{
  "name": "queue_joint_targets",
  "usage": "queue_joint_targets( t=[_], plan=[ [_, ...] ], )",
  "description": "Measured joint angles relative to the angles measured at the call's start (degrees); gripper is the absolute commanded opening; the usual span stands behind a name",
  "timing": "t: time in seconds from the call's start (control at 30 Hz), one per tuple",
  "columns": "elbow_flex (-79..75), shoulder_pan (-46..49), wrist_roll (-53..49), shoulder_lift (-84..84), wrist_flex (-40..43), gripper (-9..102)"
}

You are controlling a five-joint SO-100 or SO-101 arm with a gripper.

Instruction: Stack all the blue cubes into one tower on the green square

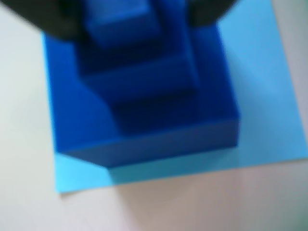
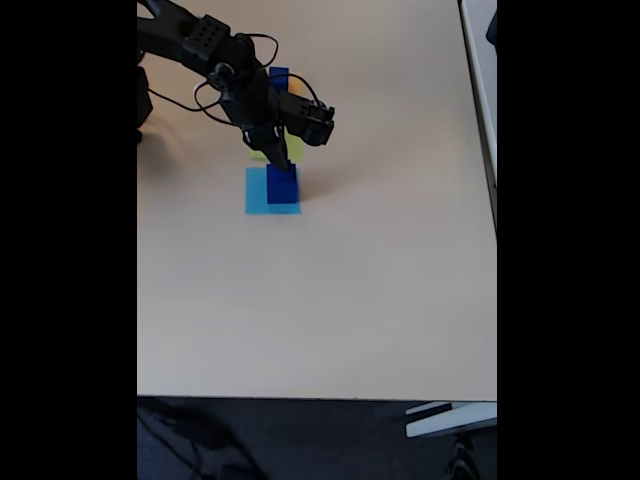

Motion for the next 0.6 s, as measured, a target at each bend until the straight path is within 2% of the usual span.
queue_joint_targets(
  t=[0.6],
  plan=[
    [0.26, 0.09, 0.0, 0.09, -0.35, 13]
  ],
)
